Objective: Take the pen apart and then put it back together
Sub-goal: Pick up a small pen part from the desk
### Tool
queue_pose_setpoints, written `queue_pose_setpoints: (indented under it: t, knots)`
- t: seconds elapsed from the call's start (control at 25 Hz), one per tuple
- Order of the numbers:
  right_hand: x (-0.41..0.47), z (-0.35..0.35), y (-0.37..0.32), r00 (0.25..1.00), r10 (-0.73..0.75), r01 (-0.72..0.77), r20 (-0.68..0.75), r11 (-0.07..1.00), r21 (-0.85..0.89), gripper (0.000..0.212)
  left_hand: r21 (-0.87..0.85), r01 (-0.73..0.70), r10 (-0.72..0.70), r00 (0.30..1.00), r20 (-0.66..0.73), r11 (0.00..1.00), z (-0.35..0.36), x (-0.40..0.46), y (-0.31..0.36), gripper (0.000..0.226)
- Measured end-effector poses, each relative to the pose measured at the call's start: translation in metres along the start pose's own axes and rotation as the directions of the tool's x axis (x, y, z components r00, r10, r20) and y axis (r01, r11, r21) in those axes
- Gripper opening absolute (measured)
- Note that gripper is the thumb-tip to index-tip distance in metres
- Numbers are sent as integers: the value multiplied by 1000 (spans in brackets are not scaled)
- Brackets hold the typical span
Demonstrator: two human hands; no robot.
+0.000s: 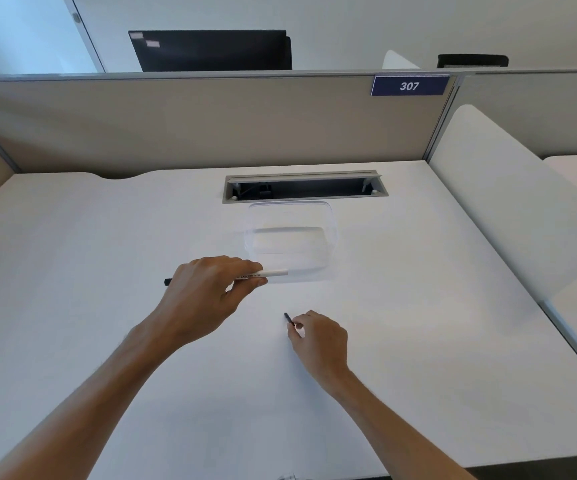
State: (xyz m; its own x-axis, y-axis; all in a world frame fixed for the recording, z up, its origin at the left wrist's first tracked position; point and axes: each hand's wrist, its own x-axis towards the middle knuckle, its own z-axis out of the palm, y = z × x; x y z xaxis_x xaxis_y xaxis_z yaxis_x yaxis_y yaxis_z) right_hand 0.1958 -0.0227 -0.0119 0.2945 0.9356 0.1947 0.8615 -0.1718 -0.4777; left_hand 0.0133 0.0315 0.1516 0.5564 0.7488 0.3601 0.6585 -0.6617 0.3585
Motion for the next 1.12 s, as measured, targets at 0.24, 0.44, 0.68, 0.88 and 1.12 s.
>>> queue_pose_setpoints:
  t: [0.24, 0.44, 0.68, 0.88, 1.12]
  knots:
    - [-5, 12, 1, 996, 20, -14, 84, 997, -70, 25, -2, -2, 2, 1000, 4, 1000, 2, -2, -5, 27]
    - [-6, 15, -2, 1000, -11, 14, 28, 995, -101, 30, -25, -12, 13, 999, 33, 1000, 3, -1, -8, 33]
    - [-5, 22, 2, 1000, -7, 7, 5, 997, -74, 26, -35, 18, -18, 1000, 13, 999, 1, 0, -9, 28]
    - [-6, 23, 6, 999, 2, -3, -36, 1000, -24, 26, -36, 39, -38, 999, 18, 999, 2, -2, -8, 27]
    - [-8, -11, -15, 987, -89, 115, -135, 973, 202, 17, -119, 137, -137, 990, 9, 983, 7, -7, 2, 24]
